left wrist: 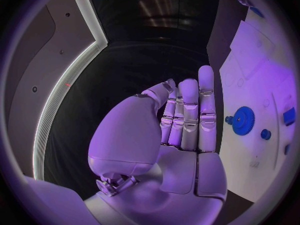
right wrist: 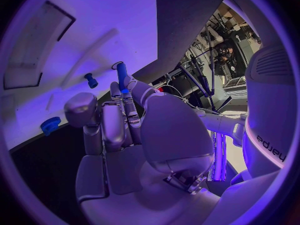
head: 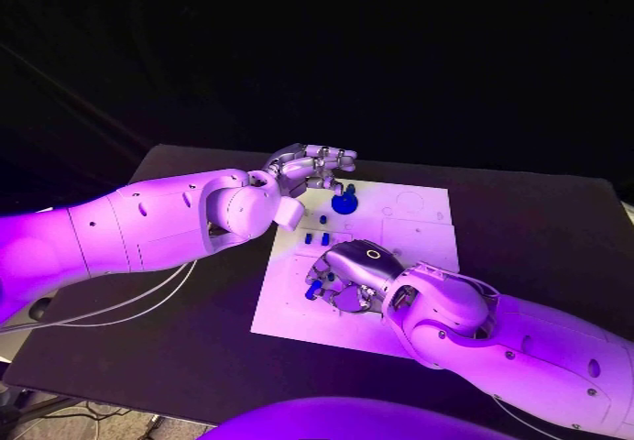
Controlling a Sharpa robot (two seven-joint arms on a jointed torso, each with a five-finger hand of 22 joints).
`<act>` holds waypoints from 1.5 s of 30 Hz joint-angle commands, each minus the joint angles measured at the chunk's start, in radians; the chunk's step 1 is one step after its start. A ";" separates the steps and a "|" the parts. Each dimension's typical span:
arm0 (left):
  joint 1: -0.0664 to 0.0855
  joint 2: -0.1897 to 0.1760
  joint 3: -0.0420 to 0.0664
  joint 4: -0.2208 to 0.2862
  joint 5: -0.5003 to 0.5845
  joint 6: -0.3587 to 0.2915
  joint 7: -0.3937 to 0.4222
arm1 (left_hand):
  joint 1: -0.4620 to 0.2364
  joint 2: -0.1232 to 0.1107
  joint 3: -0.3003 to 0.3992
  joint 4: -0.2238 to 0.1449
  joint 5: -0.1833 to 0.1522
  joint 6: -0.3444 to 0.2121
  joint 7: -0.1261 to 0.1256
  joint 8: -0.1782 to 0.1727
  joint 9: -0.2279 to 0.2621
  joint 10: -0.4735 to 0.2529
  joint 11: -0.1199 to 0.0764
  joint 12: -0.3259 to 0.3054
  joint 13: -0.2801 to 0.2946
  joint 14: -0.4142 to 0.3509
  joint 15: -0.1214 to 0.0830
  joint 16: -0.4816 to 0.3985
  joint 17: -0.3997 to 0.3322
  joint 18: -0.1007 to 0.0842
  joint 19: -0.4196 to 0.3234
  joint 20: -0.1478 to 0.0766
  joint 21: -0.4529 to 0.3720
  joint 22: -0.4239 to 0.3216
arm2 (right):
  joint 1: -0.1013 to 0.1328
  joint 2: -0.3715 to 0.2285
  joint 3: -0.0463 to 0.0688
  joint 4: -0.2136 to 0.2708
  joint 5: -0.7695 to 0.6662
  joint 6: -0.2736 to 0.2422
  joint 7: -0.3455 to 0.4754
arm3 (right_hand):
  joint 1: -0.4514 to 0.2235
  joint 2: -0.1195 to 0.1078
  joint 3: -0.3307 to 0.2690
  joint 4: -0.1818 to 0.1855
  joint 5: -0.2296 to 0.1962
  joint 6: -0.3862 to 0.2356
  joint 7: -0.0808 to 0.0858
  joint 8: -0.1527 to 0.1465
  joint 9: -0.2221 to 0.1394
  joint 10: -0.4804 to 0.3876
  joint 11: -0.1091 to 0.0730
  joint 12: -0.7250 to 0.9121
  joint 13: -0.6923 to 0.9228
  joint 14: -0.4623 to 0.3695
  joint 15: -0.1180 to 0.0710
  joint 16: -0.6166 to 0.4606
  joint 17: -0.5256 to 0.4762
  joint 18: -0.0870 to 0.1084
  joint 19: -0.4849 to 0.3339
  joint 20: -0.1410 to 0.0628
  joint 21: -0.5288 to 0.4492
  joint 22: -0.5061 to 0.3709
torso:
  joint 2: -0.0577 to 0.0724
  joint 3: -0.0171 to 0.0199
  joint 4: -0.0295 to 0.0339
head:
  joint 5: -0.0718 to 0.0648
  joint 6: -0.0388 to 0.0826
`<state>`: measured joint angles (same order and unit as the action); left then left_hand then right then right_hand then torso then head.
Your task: Assemble the parts on the task board
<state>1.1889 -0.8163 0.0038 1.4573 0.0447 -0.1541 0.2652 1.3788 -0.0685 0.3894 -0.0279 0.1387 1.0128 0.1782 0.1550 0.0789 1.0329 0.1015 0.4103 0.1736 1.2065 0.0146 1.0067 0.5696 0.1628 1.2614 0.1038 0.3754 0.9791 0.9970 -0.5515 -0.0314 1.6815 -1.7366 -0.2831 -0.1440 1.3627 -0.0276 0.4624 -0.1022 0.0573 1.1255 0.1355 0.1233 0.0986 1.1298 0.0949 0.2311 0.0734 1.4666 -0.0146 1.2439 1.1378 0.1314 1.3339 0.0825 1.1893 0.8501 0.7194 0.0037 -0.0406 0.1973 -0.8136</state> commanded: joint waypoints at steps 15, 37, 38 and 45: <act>0.000 0.003 0.000 -0.001 -0.005 0.018 0.012 | -0.008 -0.002 -0.005 -0.001 0.002 -0.005 0.000 0.003 0.000 -0.007 -0.002 0.004 0.002 -0.004 0.000 0.000 -0.001 0.017 0.000 0.006 -0.004 -0.002 | -0.001 -0.007 0.000 0.009 -0.037 0.023 -0.042 | 0.008 0.001 0.005 -0.002 0.004 0.006 -0.001 0.003 0.002 0.041 -0.032 0.002 0.001 0.038 -0.008 0.002 -0.004 -0.005 0.005 -0.001 0.003 -0.001 | 0.000 0.0006 -0.0002 | 0.001 -0.003; 0.000 0.002 0.000 0.000 -0.005 0.016 0.011 | -0.008 -0.002 -0.005 -0.001 0.002 -0.005 0.000 0.003 0.000 -0.007 -0.002 0.004 0.002 -0.004 0.000 0.000 -0.001 0.017 0.000 0.006 -0.004 -0.002 | 0.001 0.024 -0.002 -0.003 -0.047 0.087 -0.049 | -0.008 -0.008 0.000 0.003 0.001 -0.002 -0.001 -0.001 0.000 0.035 -0.031 -0.004 0.000 0.034 -0.006 -0.005 -0.014 -0.004 -0.002 0.000 -0.003 -0.012 | -0.001 -0.0015 -0.0001 | 0.001 -0.006; 0.000 0.002 0.000 0.000 -0.005 0.016 0.011 | -0.008 -0.002 -0.005 -0.001 0.002 -0.005 0.000 0.003 0.000 -0.007 -0.002 0.004 0.002 -0.004 0.000 0.000 -0.001 0.017 0.000 0.006 -0.004 -0.002 | 0.002 0.027 -0.003 -0.004 -0.045 0.083 -0.047 | -0.014 -0.012 -0.003 0.005 0.004 -0.008 0.001 -0.004 -0.001 0.030 -0.029 -0.007 -0.001 0.034 -0.005 -0.005 -0.015 -0.004 -0.003 0.001 -0.003 -0.012 | -0.001 -0.0018 -0.0001 | 0.001 -0.005; 0.000 0.002 0.000 0.000 -0.005 0.016 0.011 | -0.008 -0.002 -0.005 -0.001 0.002 -0.005 0.000 0.003 0.000 -0.007 -0.002 0.004 0.002 -0.004 0.000 0.000 -0.001 0.017 0.000 0.006 -0.004 -0.002 | 0.003 0.035 -0.004 -0.011 -0.038 0.058 -0.038 | -0.089 -0.080 -0.060 0.037 0.053 -0.099 0.016 -0.056 -0.024 -0.054 -0.005 -0.054 -0.010 0.022 0.015 -0.030 -0.048 0.008 -0.038 0.015 -0.046 -0.086 | 0.000 -0.0008 -0.0004 | 0.001 -0.004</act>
<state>1.1885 -0.8154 0.0038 1.4556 0.0444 -0.1538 0.2649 1.3788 -0.0685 0.3895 -0.0279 0.1387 1.0128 0.1781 0.1550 0.0789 1.0329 0.1015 0.4103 0.1740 1.2066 0.0146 1.0067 0.5698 0.1627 1.2614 0.1038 0.3754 0.9791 1.0023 -0.5179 -0.0341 1.6718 -1.7730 -0.2239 -0.1868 1.2919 -0.0984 0.4137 -0.0688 0.1041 1.0401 0.1492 0.0745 0.0781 1.0921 0.0811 0.1848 0.0652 1.4665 -0.0038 1.2187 1.0954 0.1315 1.3040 0.0970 1.1526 0.7797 0.7189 0.0025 -0.0405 0.1969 -0.8178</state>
